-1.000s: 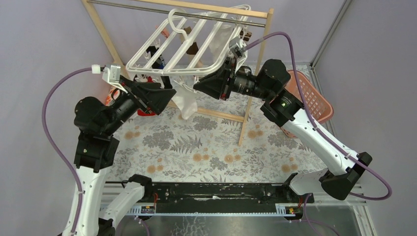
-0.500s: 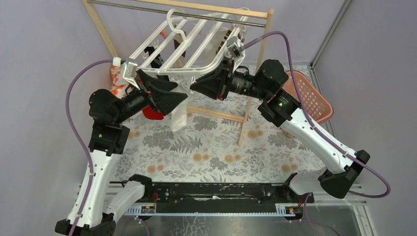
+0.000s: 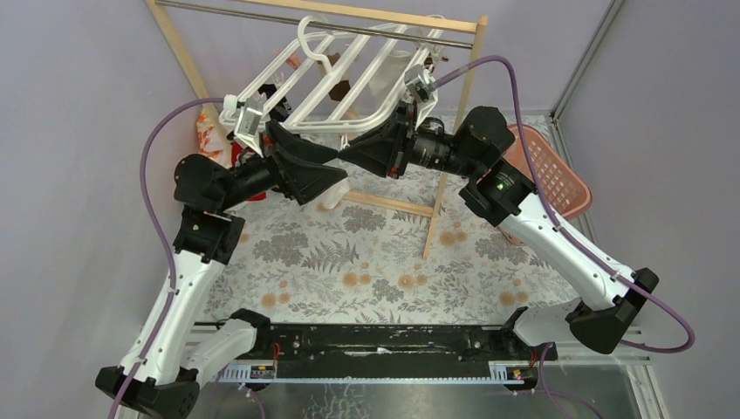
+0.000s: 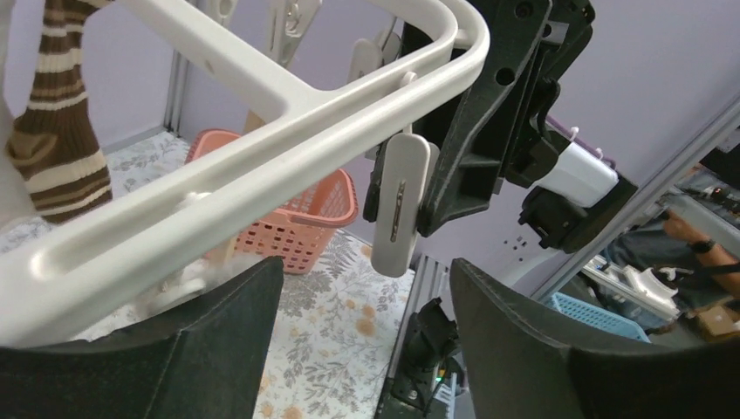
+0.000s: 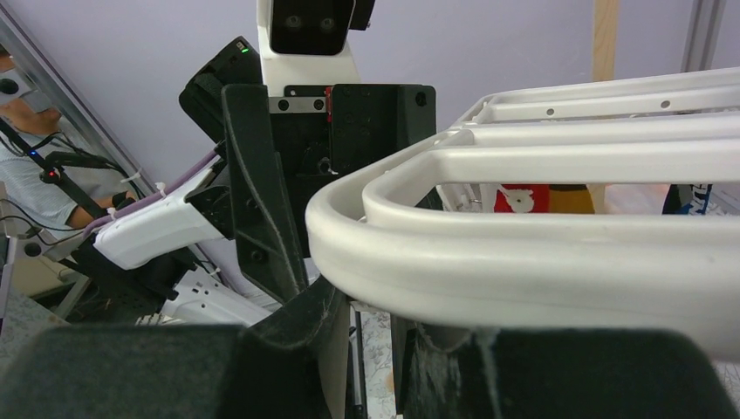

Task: Clip the socks to the hanger
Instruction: Open the clamp at the hanger.

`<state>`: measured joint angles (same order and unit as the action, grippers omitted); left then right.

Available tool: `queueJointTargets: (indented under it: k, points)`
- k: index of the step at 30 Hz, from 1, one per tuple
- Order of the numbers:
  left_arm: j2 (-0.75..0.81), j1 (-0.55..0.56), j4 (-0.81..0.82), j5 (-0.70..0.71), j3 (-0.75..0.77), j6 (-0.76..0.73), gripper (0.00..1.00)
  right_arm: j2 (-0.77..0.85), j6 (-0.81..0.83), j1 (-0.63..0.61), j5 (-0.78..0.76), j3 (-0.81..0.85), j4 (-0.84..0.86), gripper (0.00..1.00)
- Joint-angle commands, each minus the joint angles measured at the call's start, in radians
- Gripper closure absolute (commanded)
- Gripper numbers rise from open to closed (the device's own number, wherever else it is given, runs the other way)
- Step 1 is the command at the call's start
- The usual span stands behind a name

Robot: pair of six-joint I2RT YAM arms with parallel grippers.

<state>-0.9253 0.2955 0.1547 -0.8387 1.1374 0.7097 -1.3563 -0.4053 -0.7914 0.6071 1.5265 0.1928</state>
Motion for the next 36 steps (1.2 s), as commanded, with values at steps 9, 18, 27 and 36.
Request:
queueJointTargets:
  k: [9,18,27,36]
  points:
    - [-0.029,0.045,0.066,0.010,0.026,-0.007,1.00,0.073,0.003,-0.020,0.045,-0.031,0.032,1.00]
    - [-0.024,0.054,0.081,0.022,0.013,-0.009,1.00,0.082,0.011,-0.021,0.037,-0.049,0.035,0.73]
    - [-0.022,0.058,0.088,0.026,0.017,-0.004,1.00,0.080,0.018,-0.022,0.035,-0.068,0.041,0.65]
    - [0.004,0.059,0.016,0.056,0.031,-0.047,1.00,0.078,0.019,-0.022,0.020,-0.079,0.056,1.00]
